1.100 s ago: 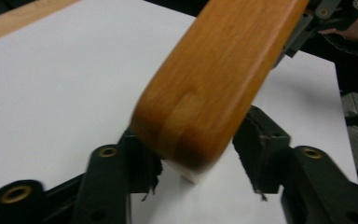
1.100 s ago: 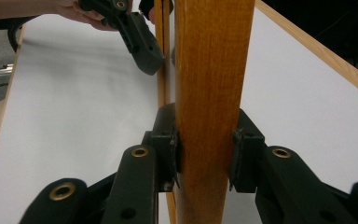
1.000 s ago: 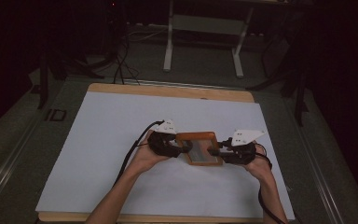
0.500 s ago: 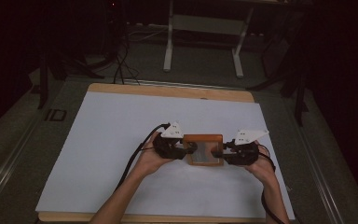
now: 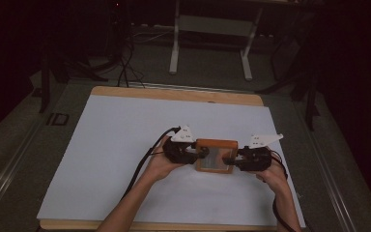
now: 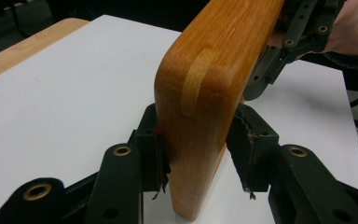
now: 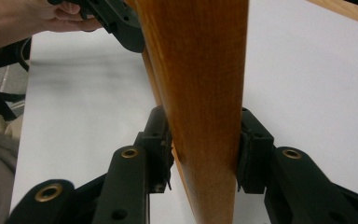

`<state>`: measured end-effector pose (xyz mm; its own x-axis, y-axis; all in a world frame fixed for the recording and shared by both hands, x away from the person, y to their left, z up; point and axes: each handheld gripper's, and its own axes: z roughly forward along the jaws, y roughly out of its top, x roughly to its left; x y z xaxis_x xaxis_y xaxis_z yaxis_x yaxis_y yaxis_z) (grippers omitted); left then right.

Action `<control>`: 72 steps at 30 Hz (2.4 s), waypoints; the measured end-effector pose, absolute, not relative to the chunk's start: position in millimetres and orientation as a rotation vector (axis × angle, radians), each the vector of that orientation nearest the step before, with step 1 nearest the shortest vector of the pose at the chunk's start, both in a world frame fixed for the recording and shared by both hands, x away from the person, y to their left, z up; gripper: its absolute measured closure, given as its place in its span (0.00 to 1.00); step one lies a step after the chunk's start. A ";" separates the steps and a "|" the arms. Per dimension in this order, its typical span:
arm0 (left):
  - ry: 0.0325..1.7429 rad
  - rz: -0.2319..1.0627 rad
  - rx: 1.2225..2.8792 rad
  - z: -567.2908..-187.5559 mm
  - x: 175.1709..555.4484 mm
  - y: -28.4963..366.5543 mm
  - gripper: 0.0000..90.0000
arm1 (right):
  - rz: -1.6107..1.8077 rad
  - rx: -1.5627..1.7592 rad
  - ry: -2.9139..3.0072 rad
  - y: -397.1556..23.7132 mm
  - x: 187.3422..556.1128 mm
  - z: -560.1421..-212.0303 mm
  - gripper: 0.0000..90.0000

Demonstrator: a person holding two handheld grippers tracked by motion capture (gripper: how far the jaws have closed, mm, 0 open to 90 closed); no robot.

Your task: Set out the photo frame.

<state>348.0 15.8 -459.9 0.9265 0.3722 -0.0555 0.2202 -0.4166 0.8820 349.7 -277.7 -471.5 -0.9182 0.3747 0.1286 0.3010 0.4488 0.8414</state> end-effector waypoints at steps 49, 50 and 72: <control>0.544 0.092 1.940 -442.4 353.9 73.9 0.67 | 1.627 0.638 2.649 -227.2 361.8 -471.1 0.70; 0.544 0.092 1.940 -442.4 353.9 73.9 0.67 | 1.627 0.638 2.649 -227.2 361.8 -471.1 0.70; 0.629 0.062 1.885 -451.4 352.0 112.8 0.66 | 1.662 0.687 2.709 -188.1 367.0 -481.2 0.71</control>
<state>352.0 112.8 -451.4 0.8581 0.4499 -0.2474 0.3928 -0.2649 0.8806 367.0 -188.1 -481.2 -0.9050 0.2951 0.3066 0.4070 0.3898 0.8261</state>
